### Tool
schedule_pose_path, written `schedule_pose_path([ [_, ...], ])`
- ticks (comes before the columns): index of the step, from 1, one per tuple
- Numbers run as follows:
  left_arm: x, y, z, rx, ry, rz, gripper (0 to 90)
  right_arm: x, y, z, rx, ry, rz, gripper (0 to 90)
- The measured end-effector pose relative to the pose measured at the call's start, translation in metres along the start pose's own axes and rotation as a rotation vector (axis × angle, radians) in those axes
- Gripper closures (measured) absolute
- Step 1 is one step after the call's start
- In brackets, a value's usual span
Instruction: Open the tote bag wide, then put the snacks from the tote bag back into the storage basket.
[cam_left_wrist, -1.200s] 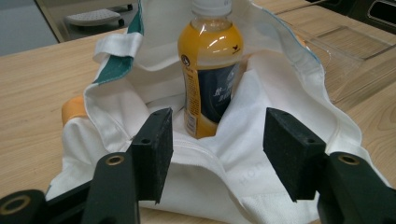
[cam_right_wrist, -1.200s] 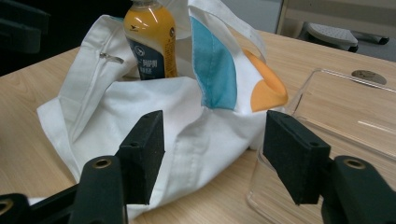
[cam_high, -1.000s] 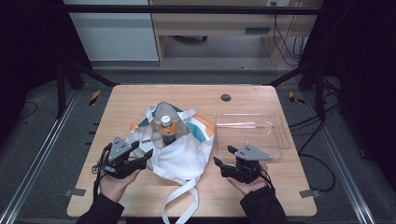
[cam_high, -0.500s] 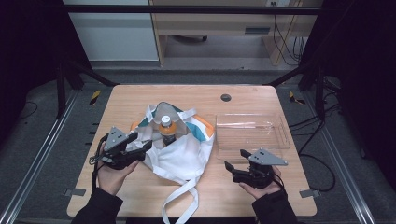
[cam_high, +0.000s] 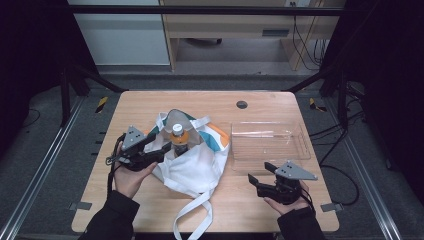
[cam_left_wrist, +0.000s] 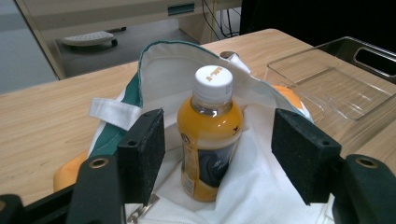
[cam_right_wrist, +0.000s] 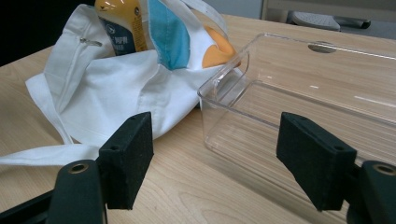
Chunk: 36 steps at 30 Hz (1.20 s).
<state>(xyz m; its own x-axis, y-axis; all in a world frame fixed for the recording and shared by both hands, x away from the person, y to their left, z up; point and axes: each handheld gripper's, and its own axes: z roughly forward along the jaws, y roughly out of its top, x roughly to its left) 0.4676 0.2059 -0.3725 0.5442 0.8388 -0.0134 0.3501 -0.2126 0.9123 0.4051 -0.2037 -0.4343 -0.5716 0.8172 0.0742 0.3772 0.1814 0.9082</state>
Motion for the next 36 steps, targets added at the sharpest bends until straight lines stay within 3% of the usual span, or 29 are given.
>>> schedule_pose_path([
  [20, 0.002, 0.01, 0.023, -0.008, 0.016, -0.001, 33.2, -0.008, -0.008, -0.008, -0.007, -0.016, -0.007, 26.3],
  [36, 0.001, 0.008, 0.042, -0.003, 0.025, -0.002, 33.2, -0.01, -0.012, -0.009, -0.005, -0.018, -0.019, 26.9],
])
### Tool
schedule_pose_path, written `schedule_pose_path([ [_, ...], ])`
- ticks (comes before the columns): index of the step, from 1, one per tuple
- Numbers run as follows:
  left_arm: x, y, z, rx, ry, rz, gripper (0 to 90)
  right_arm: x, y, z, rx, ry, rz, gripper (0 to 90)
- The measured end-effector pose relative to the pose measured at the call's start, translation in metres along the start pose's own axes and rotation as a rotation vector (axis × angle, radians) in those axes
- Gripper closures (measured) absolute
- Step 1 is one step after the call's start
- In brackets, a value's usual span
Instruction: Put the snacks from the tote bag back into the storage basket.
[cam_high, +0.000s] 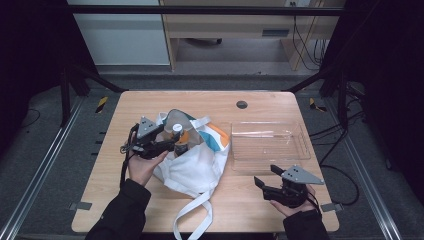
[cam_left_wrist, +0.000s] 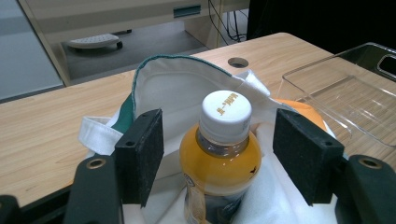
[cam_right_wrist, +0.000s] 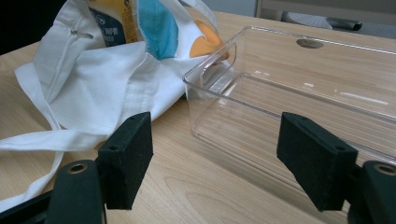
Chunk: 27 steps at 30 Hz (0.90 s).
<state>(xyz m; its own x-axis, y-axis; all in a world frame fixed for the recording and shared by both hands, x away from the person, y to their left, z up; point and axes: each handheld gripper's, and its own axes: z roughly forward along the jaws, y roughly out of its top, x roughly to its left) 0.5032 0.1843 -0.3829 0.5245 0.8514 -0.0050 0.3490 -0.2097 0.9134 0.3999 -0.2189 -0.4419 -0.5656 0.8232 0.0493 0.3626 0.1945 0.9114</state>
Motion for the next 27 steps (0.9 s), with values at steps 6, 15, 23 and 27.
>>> schedule_pose_path([
  [6, -0.002, -0.002, 0.008, 0.01, 0.003, 0.012, 34.2, 0.0, -0.001, 0.001, 0.011, -0.002, 0.001, 27.1],
  [15, -0.004, -0.004, 0.016, 0.012, 0.006, 0.023, 36.8, 0.001, -0.001, 0.003, 0.017, -0.004, -0.01, 27.3],
  [23, -0.002, -0.006, 0.021, 0.015, 0.016, 0.019, 42.5, 0.001, -0.002, 0.003, 0.022, -0.004, -0.006, 27.3],
  [27, -0.001, -0.007, 0.023, 0.005, 0.009, 0.017, 46.0, 0.001, -0.002, 0.004, 0.023, -0.003, -0.005, 27.4],
])
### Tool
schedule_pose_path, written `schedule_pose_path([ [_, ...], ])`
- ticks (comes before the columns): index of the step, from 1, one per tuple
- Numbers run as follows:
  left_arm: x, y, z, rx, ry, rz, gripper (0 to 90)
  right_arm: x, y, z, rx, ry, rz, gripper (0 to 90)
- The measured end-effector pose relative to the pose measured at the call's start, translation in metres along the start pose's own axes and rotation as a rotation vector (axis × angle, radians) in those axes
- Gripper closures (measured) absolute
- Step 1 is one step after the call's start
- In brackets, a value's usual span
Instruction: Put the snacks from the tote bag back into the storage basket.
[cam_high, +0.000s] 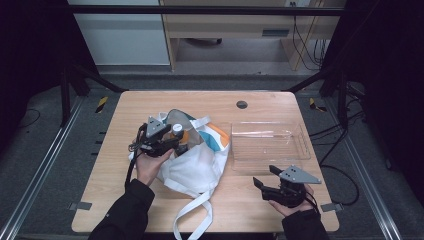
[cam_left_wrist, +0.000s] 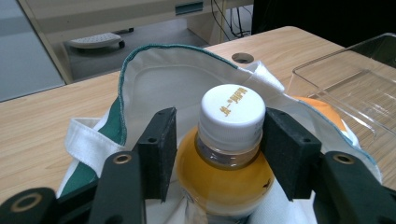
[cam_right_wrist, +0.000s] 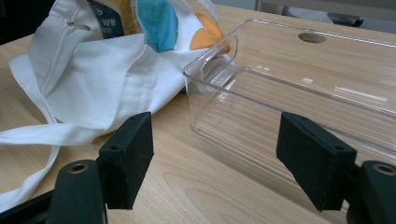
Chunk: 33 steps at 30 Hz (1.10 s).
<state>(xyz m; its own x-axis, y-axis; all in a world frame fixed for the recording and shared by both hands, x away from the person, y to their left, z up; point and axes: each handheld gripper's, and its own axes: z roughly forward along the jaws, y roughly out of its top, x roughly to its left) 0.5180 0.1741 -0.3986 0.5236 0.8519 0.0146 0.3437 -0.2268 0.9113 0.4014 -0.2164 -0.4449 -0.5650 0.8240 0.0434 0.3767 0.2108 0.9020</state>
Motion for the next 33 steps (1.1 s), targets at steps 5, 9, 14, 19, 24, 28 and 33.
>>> schedule_pose_path([
  [5, -0.0014, -0.0004, 0.0032, -0.008, -0.013, -0.002, 50.5, -0.0004, -0.0003, 0.0008, 0.001, 0.002, 0.002, 27.4],
  [9, -0.0034, -0.0001, 0.0049, -0.016, -0.006, 0.006, 52.5, -0.0004, -0.0004, 0.0008, 0.002, 0.002, 0.004, 27.4],
  [14, -0.0038, -0.0001, 0.006, -0.027, -0.005, 0.011, 56.3, -0.0005, -0.0005, 0.0004, -0.003, 0.003, 0.003, 27.4],
  [19, -0.0049, -0.0003, 0.0063, -0.034, 0.0, 0.014, 57.8, -0.0005, -0.0007, 0.0007, -0.002, 0.001, 0.002, 27.4],
  [24, -0.0059, -0.0007, 0.0062, -0.038, 0.007, 0.011, 58.2, -0.0004, -0.0008, 0.0011, -0.001, 0.0, 0.002, 27.5],
  [28, -0.0058, -0.0007, 0.0061, -0.039, 0.007, 0.008, 58.3, -0.0005, -0.001, 0.0012, 0.0, 0.0, 0.001, 27.5],
  [33, -0.0066, -0.0006, 0.0058, -0.038, 0.014, 0.007, 58.4, -0.0004, -0.0014, 0.0016, 0.004, 0.001, 0.004, 27.6],
])
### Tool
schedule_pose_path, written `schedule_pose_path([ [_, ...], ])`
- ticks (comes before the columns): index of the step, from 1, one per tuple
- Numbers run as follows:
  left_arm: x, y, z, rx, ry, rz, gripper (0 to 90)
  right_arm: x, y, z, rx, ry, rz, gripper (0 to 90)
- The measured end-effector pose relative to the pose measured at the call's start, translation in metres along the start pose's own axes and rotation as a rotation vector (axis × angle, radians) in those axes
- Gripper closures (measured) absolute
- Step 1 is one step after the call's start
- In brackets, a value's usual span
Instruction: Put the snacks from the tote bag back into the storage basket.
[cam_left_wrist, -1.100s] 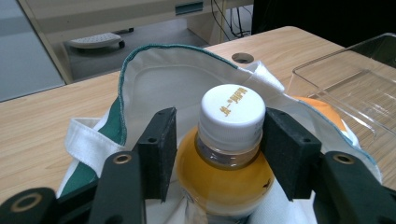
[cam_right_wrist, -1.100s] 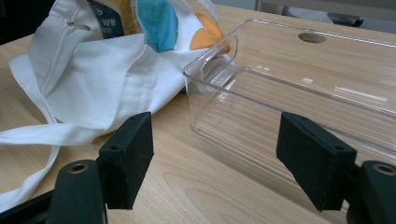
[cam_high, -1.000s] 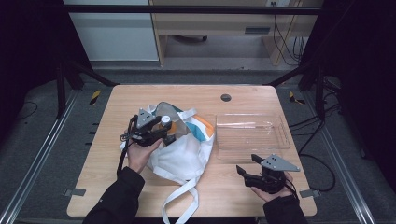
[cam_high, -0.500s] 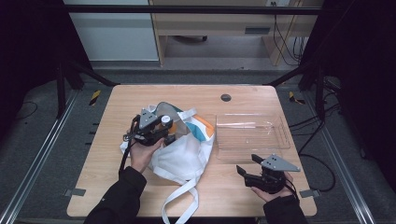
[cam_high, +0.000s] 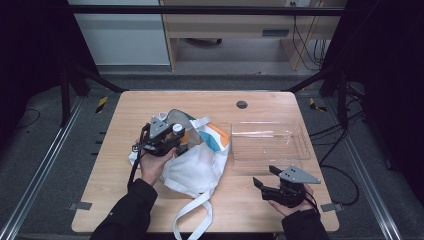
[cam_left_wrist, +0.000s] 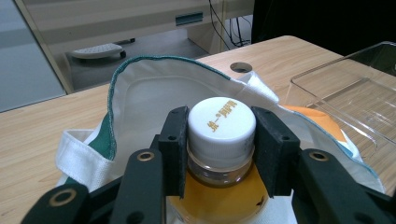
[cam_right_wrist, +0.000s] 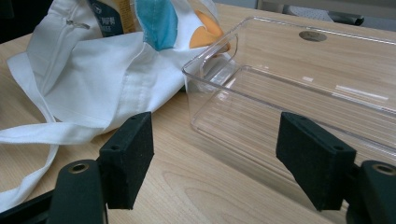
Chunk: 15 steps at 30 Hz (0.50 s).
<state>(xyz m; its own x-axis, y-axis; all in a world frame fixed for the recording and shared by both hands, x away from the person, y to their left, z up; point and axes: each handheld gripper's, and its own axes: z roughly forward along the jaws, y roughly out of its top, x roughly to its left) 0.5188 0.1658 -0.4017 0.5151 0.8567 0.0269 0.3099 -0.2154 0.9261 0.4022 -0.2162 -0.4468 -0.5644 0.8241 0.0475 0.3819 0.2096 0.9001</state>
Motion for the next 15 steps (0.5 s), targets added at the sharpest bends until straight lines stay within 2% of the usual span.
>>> schedule_pose_path([
  [8, 0.0, 0.002, -0.002, -0.004, 0.005, 0.007, 58.5, 0.0, 0.0, 0.001, 0.001, 0.003, -0.002, 27.6],
  [15, 0.001, 0.012, -0.012, -0.028, 0.008, 0.018, 58.5, 0.0, 0.0, 0.0, -0.002, 0.002, -0.005, 27.6],
])
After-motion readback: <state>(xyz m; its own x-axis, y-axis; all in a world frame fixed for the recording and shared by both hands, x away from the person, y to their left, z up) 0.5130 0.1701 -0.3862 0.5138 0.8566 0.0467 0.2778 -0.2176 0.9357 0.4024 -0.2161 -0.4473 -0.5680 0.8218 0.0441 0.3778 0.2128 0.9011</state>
